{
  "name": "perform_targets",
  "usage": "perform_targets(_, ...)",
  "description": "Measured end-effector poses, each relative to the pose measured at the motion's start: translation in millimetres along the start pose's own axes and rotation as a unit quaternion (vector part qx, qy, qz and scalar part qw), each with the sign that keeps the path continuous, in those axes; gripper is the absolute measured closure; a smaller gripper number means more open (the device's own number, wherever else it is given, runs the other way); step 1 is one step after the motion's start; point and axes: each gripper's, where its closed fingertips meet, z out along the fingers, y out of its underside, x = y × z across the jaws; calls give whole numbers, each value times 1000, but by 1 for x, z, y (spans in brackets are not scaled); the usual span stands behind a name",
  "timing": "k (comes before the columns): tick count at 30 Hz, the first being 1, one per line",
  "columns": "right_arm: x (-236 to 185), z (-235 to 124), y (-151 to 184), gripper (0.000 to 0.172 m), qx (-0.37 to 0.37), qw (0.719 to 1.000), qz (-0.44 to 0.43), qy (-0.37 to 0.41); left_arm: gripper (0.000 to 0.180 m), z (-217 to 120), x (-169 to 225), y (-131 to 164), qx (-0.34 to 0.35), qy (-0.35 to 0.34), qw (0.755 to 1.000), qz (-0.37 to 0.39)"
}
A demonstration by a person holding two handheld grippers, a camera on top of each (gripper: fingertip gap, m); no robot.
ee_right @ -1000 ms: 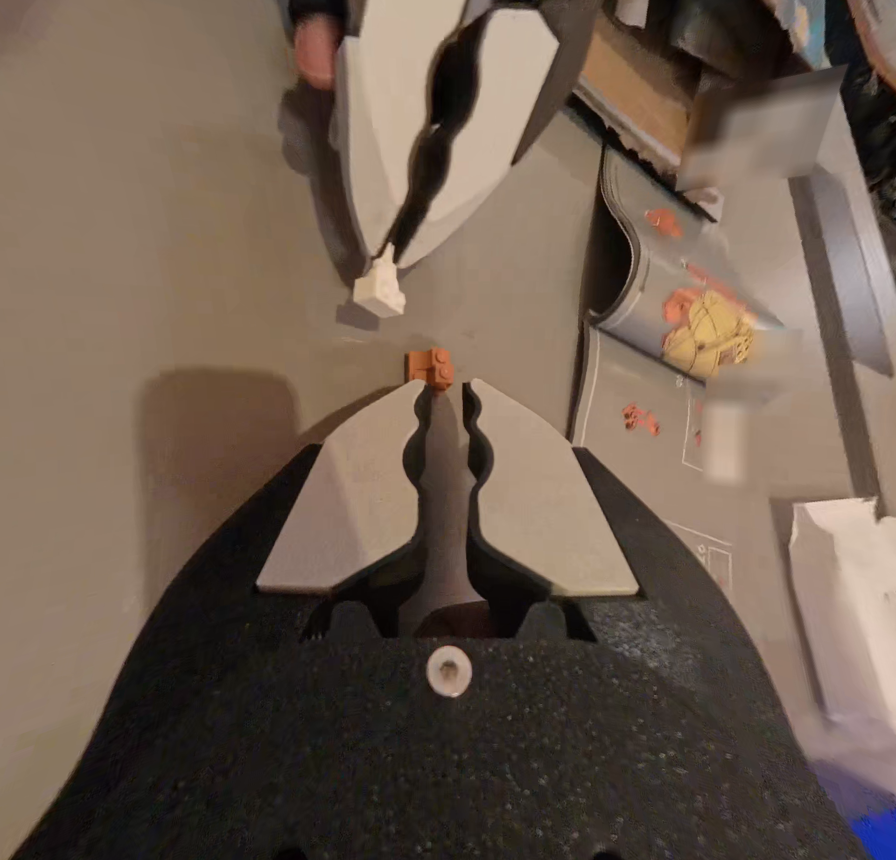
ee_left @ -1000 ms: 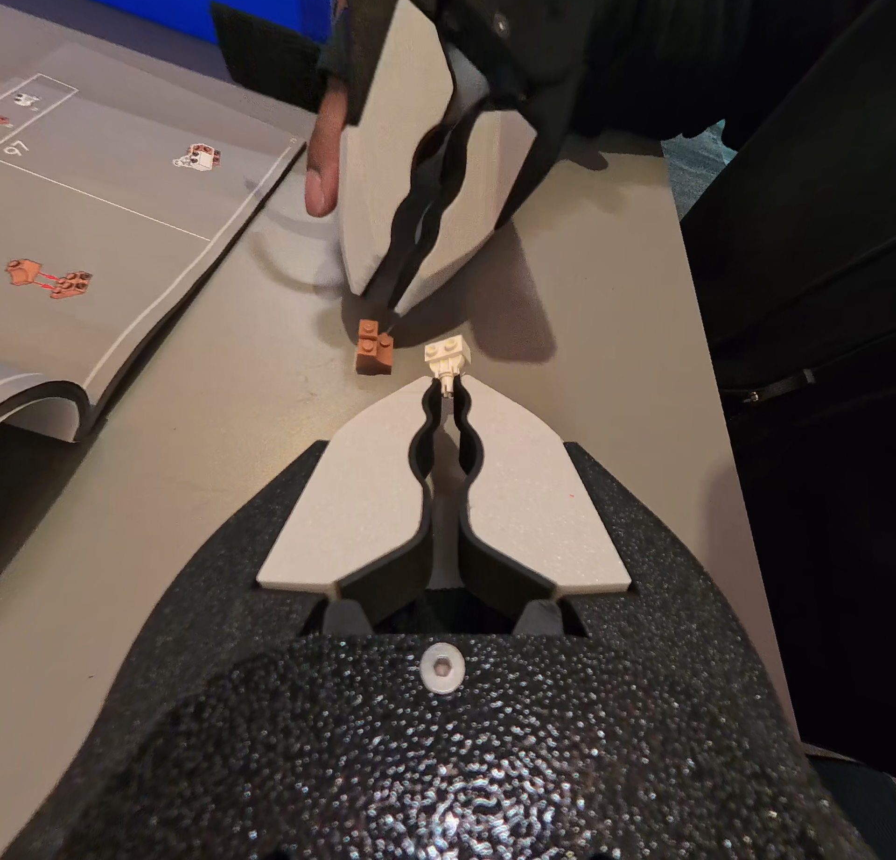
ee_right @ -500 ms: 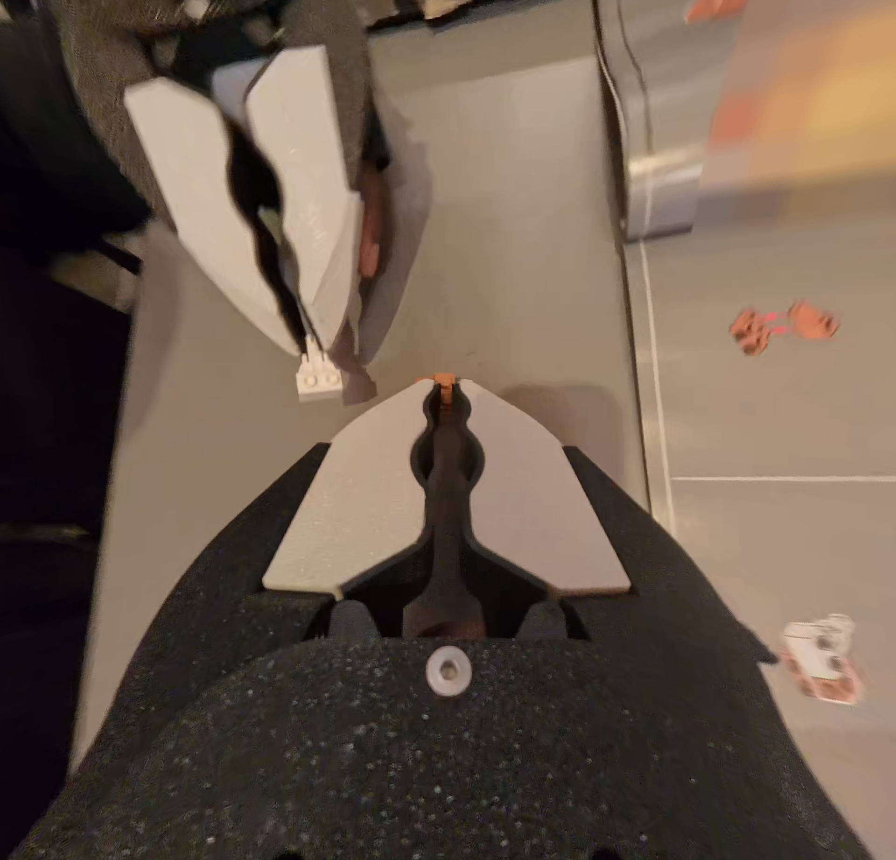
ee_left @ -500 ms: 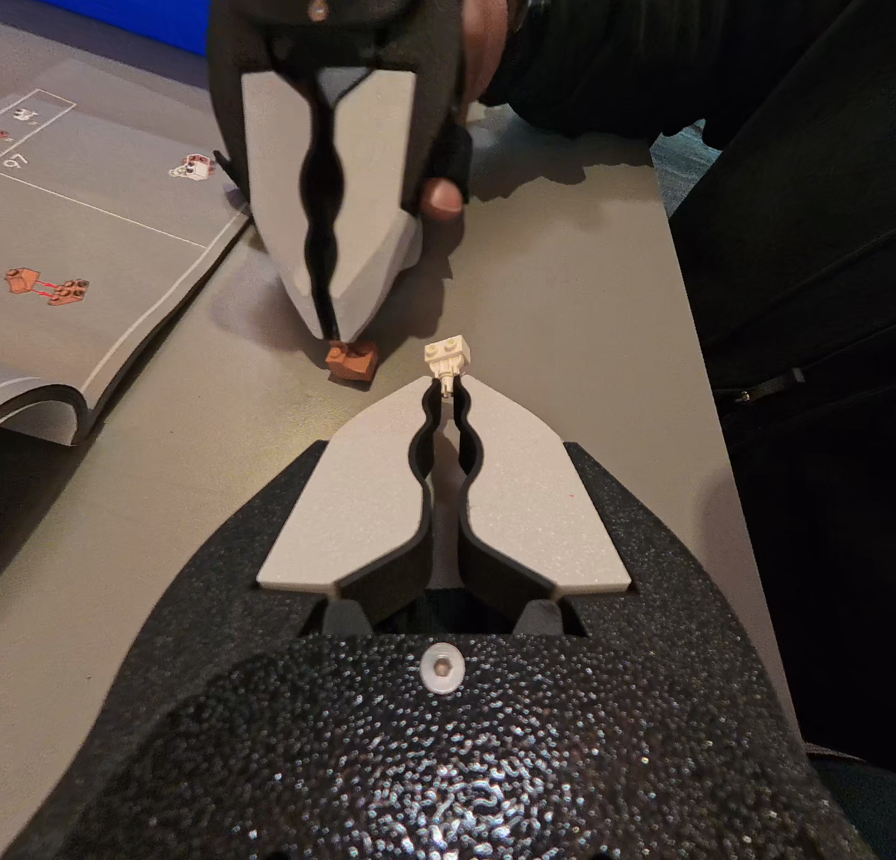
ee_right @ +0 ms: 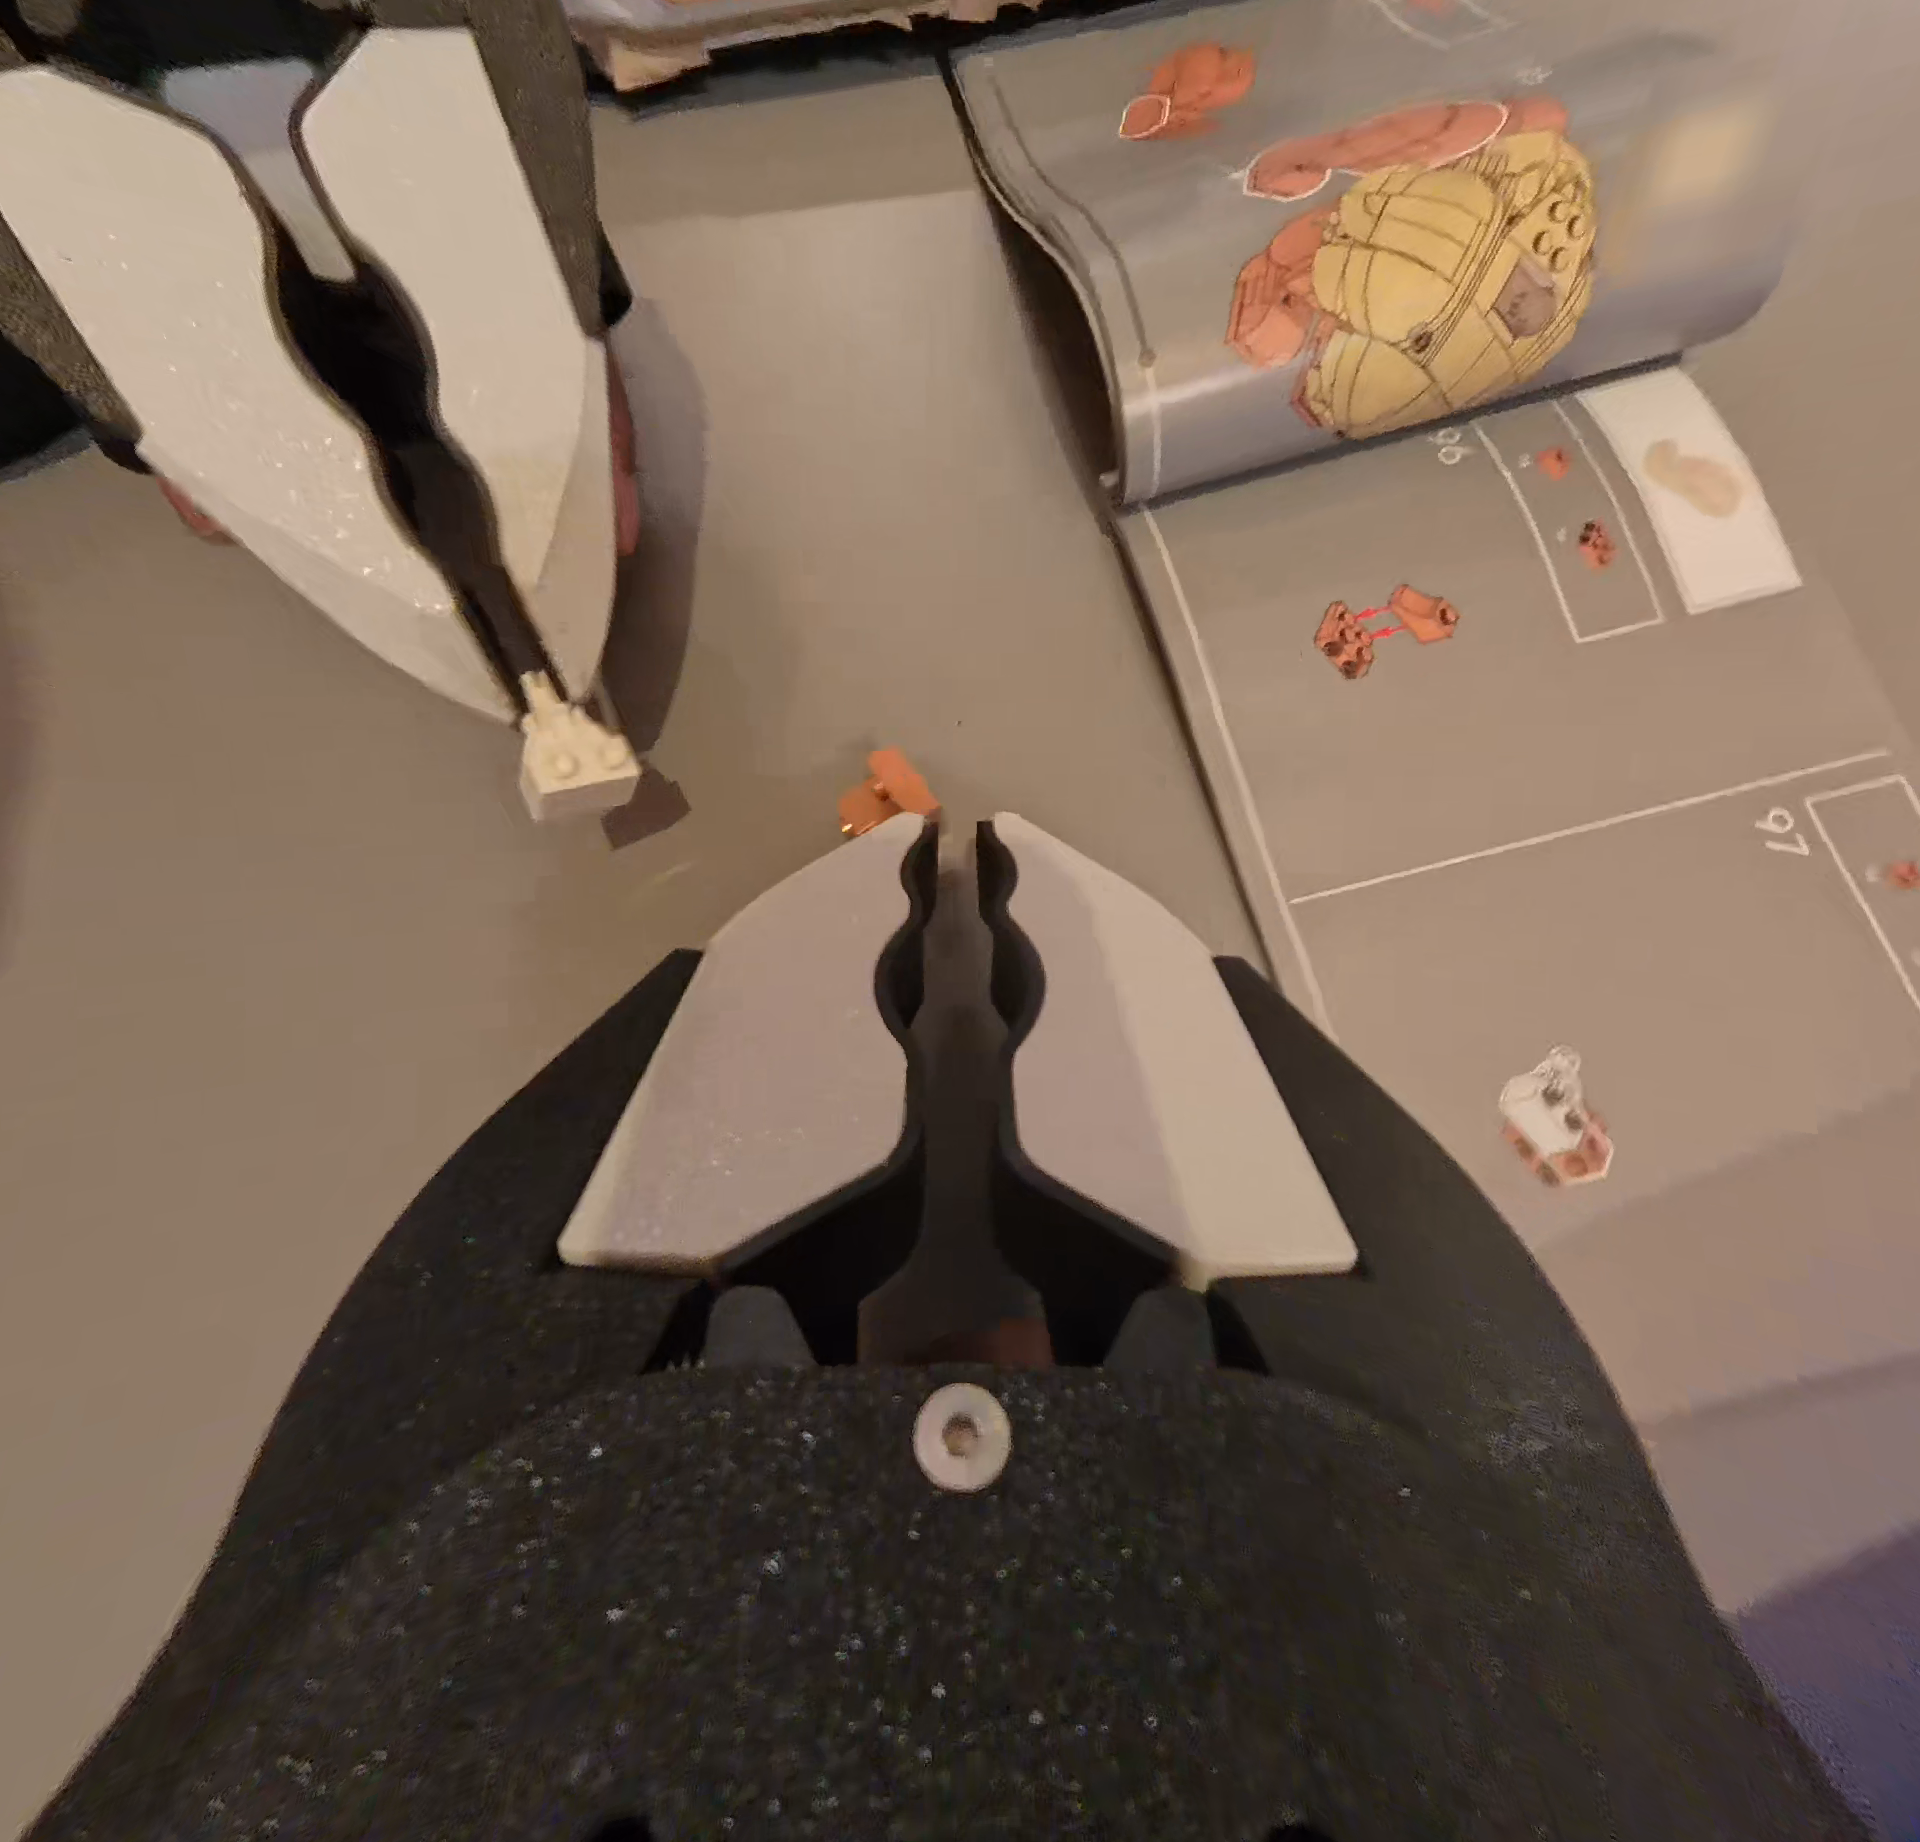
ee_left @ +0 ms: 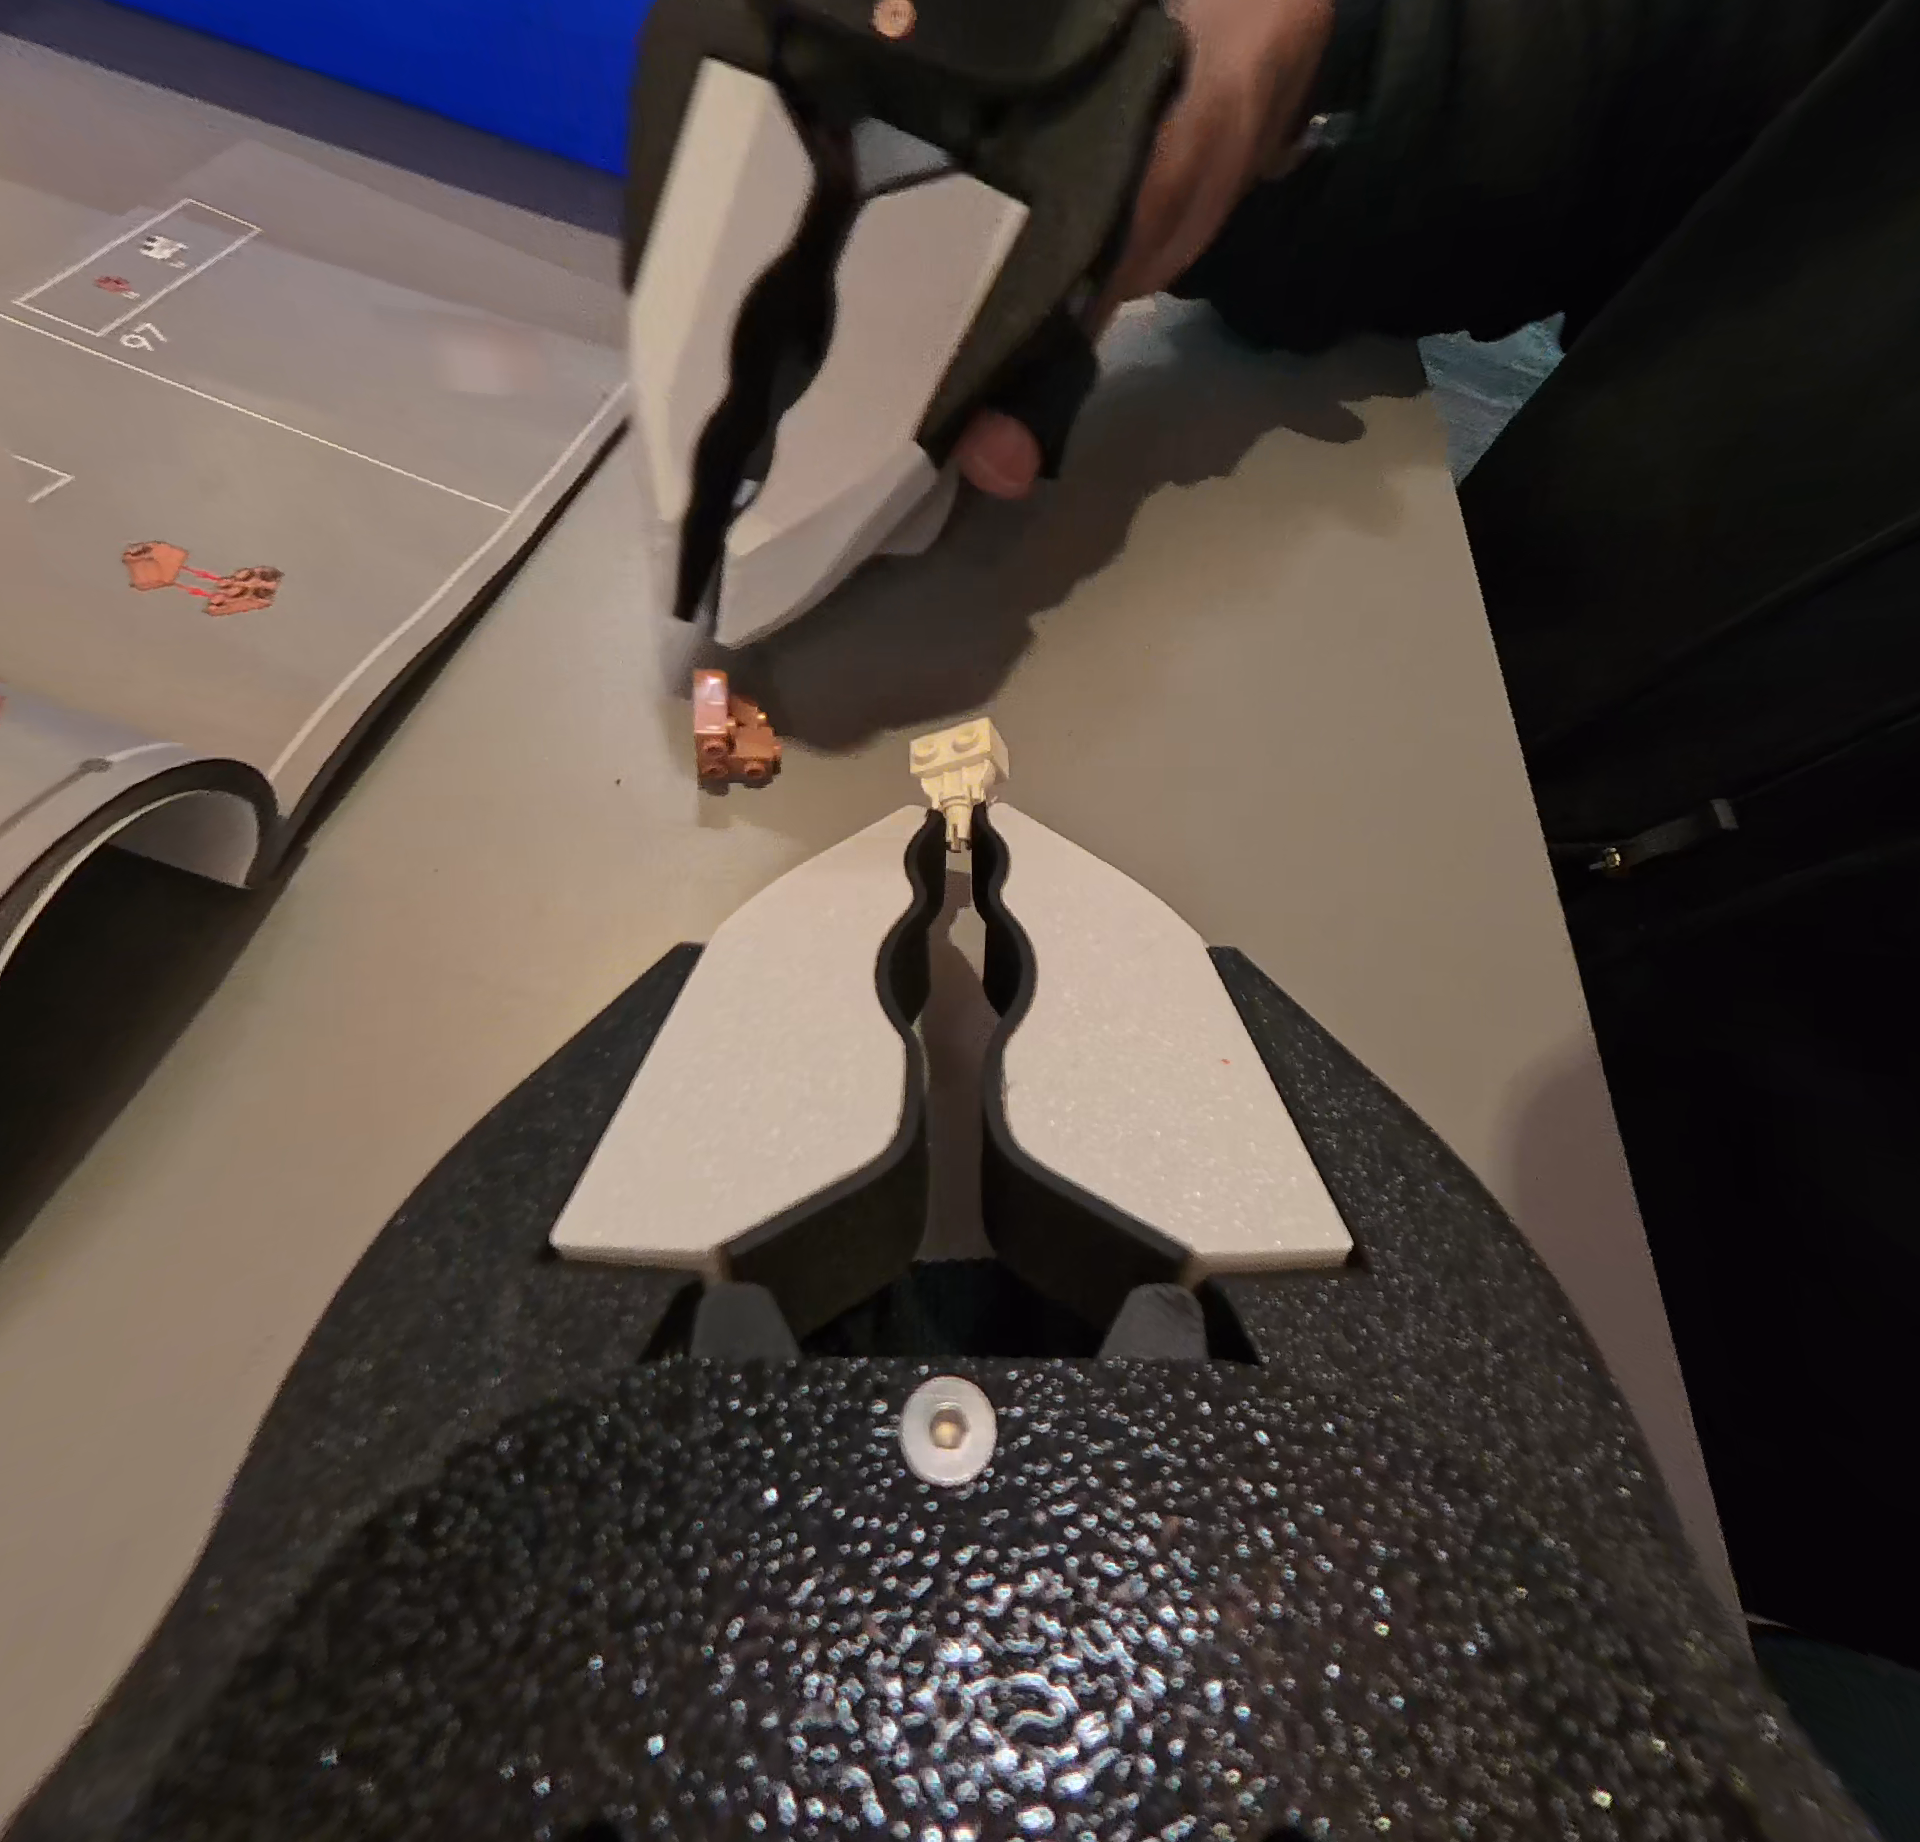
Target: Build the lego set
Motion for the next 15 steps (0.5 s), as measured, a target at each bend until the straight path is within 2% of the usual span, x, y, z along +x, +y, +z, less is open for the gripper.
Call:
perform_targets(5, -22, 2, 8, 165, -21, 999, -18, 28, 176, -7, -3, 0, 4, -13, 1000, 1)
perform_targets(15, -13, 24, 4, 151, -52, 992, -108, -32, 176, -14, -5, 1, 9, -22, 1000, -3)
